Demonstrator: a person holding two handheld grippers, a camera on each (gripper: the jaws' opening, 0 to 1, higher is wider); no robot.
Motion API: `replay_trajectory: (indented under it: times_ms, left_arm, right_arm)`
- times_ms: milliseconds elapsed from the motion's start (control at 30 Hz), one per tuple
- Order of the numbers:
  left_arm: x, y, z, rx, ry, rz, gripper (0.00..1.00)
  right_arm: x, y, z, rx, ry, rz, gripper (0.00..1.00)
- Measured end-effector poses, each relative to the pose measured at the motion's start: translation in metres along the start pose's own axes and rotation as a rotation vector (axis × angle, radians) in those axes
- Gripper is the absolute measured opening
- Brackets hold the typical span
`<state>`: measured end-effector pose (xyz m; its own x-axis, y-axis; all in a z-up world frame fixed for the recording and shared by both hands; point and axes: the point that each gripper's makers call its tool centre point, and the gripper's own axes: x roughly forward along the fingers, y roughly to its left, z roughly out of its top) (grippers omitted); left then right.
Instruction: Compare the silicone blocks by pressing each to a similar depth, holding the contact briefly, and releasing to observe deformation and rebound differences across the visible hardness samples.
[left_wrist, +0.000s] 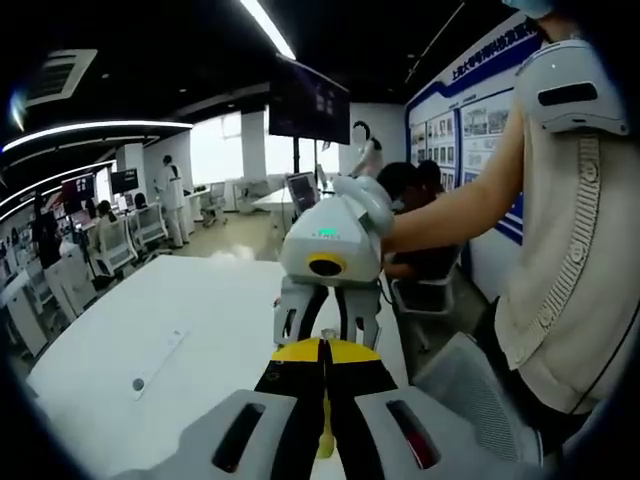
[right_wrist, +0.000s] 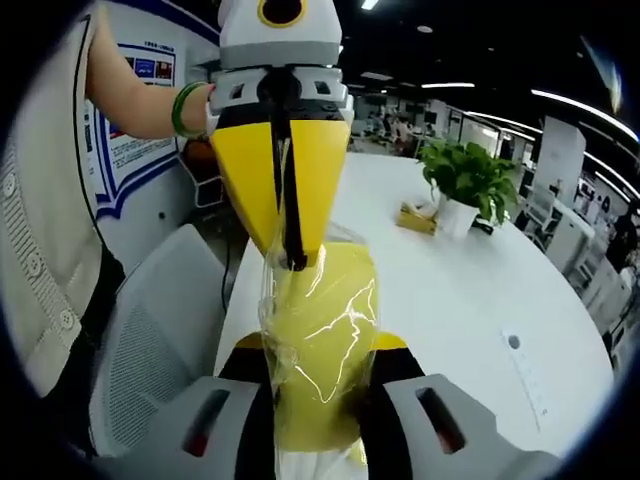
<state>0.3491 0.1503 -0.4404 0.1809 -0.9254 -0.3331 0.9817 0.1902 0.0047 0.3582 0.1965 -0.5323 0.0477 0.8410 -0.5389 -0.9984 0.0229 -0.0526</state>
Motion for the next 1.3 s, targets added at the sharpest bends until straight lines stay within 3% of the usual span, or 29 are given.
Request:
replay_trajectory:
  times_ms: [367, 833, 1300]
  left_arm:
    - [0.000, -0.006, 0.001, 0.010, -0.001, -0.009, 0.00]
    - [0.001, -0.009, 0.005, 0.004, -0.030, -0.008, 0.00]
    - [0.001, -0.012, 0.002, -0.011, -0.028, -0.005, 0.00]
  right_arm:
    - [-0.002, 0.005, 0.000, -0.008, 0.011, 0.005, 0.08]
    - [-0.005, 0.011, 0.003, 0.053, 0.003, 0.019, 0.07]
    - [-0.005, 0.015, 0.000, 0.056, 0.018, 0.023, 0.08]
